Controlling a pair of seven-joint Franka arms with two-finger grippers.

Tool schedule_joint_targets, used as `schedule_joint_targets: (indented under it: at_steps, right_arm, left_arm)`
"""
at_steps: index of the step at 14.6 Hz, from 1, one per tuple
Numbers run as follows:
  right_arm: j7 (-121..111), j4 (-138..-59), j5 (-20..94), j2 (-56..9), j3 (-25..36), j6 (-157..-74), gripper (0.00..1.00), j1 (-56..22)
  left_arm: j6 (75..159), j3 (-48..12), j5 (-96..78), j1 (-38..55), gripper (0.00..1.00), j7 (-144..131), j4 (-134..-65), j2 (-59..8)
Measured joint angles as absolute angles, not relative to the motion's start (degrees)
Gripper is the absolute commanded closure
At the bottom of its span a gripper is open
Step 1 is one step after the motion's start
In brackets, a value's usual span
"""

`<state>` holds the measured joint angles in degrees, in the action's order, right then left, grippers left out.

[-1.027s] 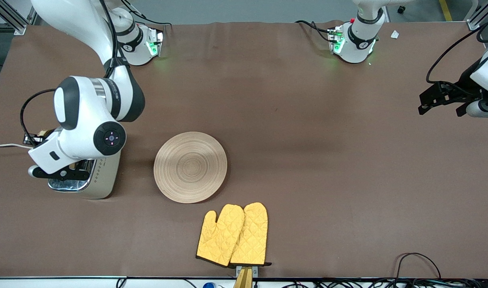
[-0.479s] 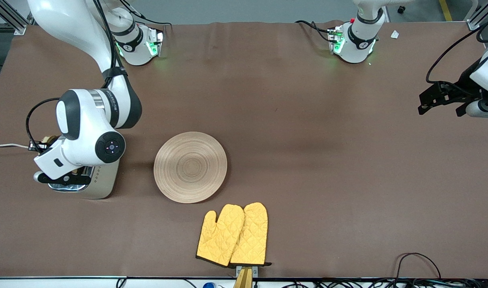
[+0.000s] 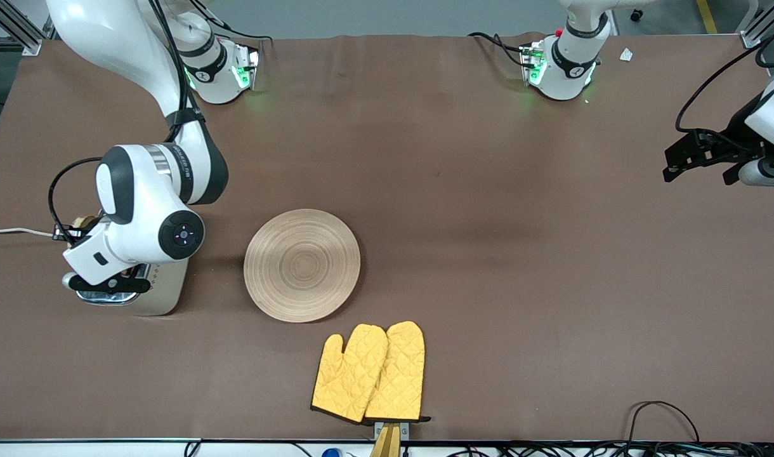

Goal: Move plate and put bread in toaster
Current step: 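Lower the bread into a toaster slot and open the right gripper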

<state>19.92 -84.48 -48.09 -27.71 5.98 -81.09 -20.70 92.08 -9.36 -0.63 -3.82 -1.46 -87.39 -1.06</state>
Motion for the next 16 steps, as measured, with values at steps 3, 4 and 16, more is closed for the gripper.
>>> schedule_joint_targets:
  at_steps: [3,4,16]
  right_arm:
    - [22.0,-86.0,-46.9,-27.9,5.8,-81.4,1.0,-20.7]
    - [22.3,-86.5,-46.8,-28.1,5.8,-81.8,1.0,-20.7]
    - [26.1,-89.7,-43.3,-29.0,5.9,-86.8,0.78,-19.3]
  left_arm:
    - [92.1,-9.4,-0.6,-3.8,0.0,-1.5,-87.4,-1.1]
    - [92.1,-9.4,-0.6,-3.8,0.0,-1.5,-87.4,-1.1]
    - [92.1,-9.4,-0.6,-3.8,0.0,-1.5,-87.4,-1.1]
